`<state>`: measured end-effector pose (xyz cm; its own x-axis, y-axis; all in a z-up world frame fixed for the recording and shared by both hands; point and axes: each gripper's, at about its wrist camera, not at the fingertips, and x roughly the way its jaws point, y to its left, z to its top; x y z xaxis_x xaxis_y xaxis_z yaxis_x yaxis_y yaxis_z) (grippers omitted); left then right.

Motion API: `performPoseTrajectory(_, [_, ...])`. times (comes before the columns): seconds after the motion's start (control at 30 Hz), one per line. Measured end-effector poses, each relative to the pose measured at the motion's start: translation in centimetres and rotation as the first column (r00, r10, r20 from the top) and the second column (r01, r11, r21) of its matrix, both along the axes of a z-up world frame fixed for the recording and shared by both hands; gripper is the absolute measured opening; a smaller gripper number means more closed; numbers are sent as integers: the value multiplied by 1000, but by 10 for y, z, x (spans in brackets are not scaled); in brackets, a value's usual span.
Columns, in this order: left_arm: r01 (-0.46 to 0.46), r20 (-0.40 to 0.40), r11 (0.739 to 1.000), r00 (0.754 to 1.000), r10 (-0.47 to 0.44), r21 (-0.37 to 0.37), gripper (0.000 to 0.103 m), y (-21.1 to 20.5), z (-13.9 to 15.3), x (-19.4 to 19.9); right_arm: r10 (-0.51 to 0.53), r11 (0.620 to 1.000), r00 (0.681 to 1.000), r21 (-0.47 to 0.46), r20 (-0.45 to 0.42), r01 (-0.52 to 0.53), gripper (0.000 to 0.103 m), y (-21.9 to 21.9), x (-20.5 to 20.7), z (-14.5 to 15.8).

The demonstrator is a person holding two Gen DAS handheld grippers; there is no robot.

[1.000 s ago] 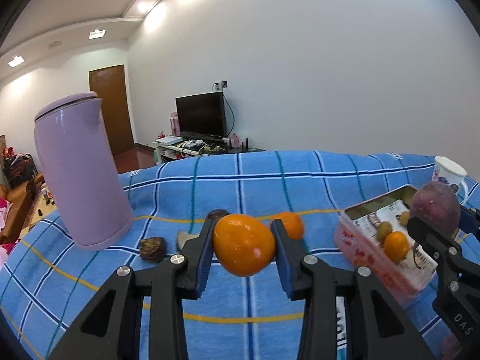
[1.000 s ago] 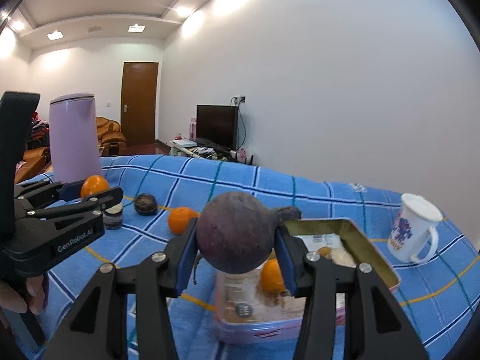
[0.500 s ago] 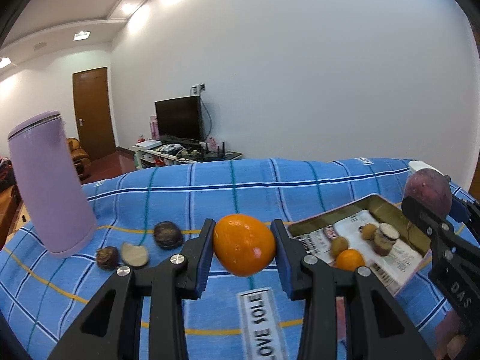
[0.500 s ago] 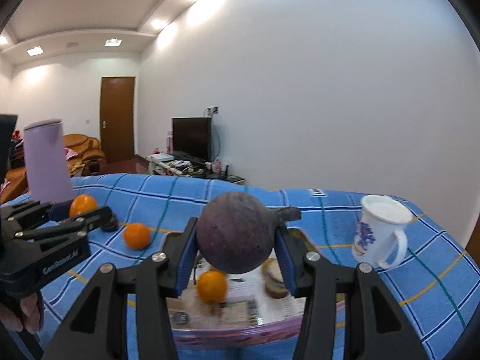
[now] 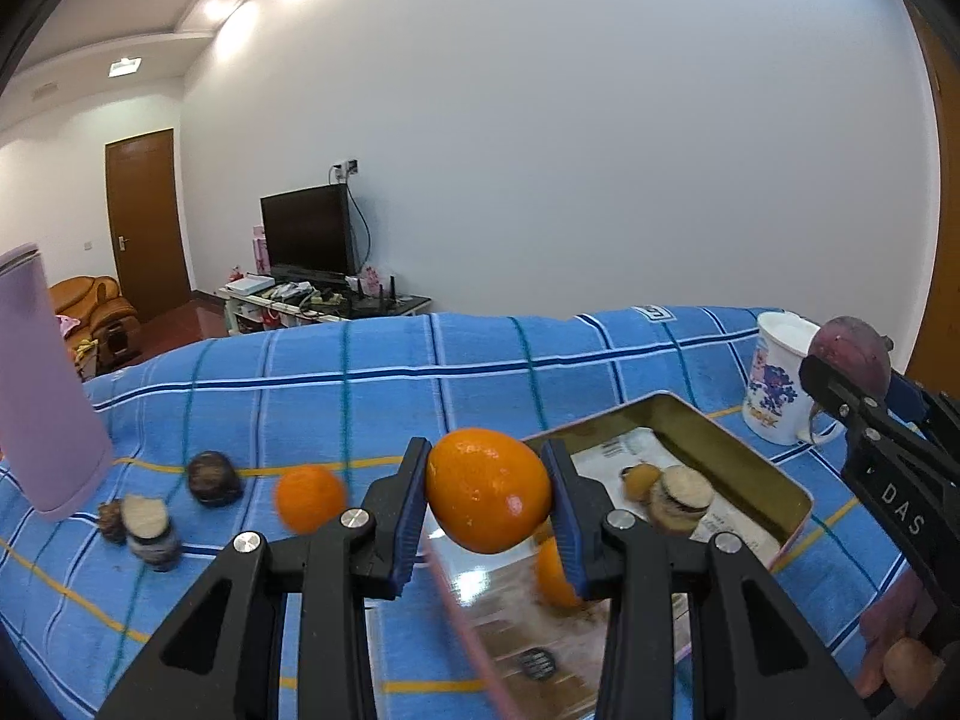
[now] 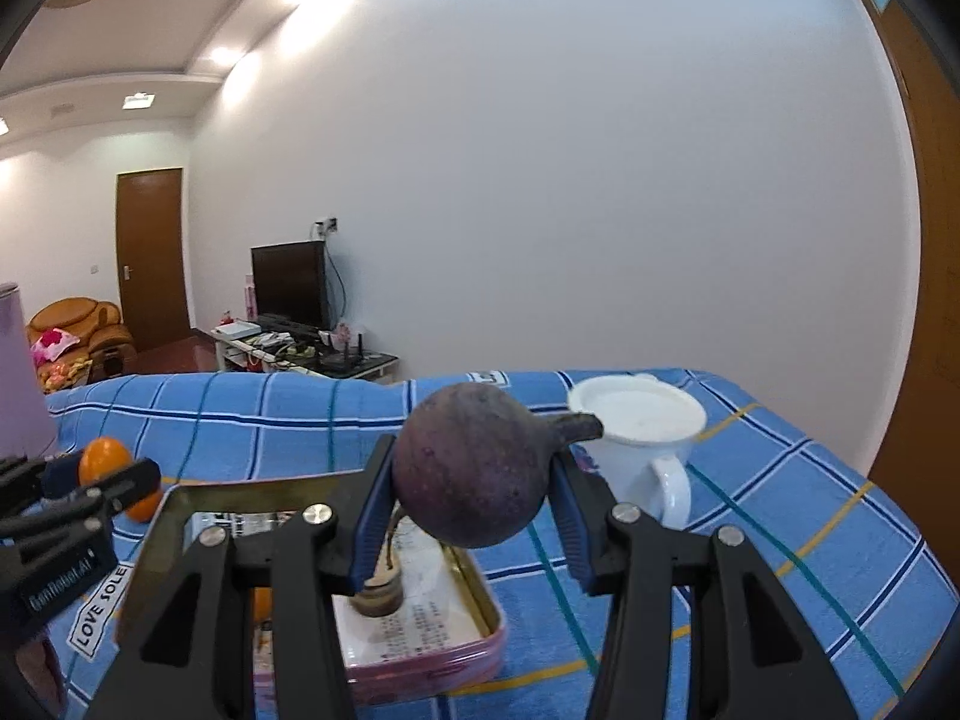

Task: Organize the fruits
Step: 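Carry the purple fruit and the orange in both grippers toward the pink tin, then lower both fruits into the pink tin and open both grippers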

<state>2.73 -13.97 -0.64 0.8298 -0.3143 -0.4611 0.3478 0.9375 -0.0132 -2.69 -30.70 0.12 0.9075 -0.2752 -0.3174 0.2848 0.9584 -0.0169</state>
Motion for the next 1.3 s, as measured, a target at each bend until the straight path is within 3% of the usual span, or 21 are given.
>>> performPoseTrajectory(0.27, [-4, -28, 999, 1000, 5, 35, 39, -13, -15, 8, 32, 999, 997, 31, -71, -29, 51, 0, 16, -10])
performPoseTrajectory(0.73, [-13, -66, 997, 998, 18, 77, 39, -13, -26, 16, 129, 990, 978, -31, -162, -136, 51, 33, 42, -26])
performPoseTrajectory(1.17, [-30, -142, 997, 989, 41, 76, 39, -10, -34, 28, 266, 962, 934, 131, -239, -241, 53, 21, 68, -37])
performPoseTrajectory(1.2, [-30, -142, 996, 989, 41, 79, 39, -10, -34, 28, 276, 957, 935, 157, -224, -245, 56, 18, 67, -37])
performPoseTrajectory(1.23, [-27, -145, 996, 989, 39, 84, 39, -11, -34, 28, 293, 949, 934, 181, -203, -258, 73, 16, 66, -36])
performPoseTrajectory(1.3, [-24, -147, 995, 988, 37, 92, 40, -12, -34, 28, 307, 940, 938, 208, -161, -272, 95, 15, 62, -34])
